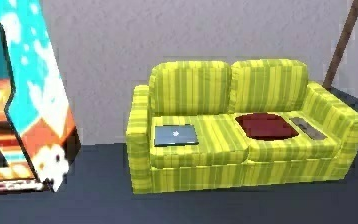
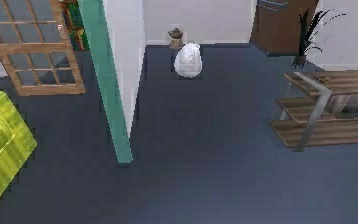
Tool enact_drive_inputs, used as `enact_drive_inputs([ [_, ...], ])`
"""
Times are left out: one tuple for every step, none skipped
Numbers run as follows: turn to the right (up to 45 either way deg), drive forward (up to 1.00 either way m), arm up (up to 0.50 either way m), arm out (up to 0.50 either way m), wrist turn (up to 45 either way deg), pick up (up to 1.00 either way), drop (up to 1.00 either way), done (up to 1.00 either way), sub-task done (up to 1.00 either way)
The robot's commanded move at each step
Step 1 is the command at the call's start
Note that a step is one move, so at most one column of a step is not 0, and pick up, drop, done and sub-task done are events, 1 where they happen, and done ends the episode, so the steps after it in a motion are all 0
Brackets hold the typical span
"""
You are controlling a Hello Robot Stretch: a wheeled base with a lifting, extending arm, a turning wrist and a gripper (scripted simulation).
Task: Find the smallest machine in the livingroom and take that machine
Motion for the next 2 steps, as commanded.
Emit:
enact_drive_inputs([
  [-15.0,0.00,0.00,0.00,0.0,0.00,0.00,0.00,0.00],
  [0.0,0.65,0.00,0.00,0.0,0.00,0.00,0.00,0.00],
])
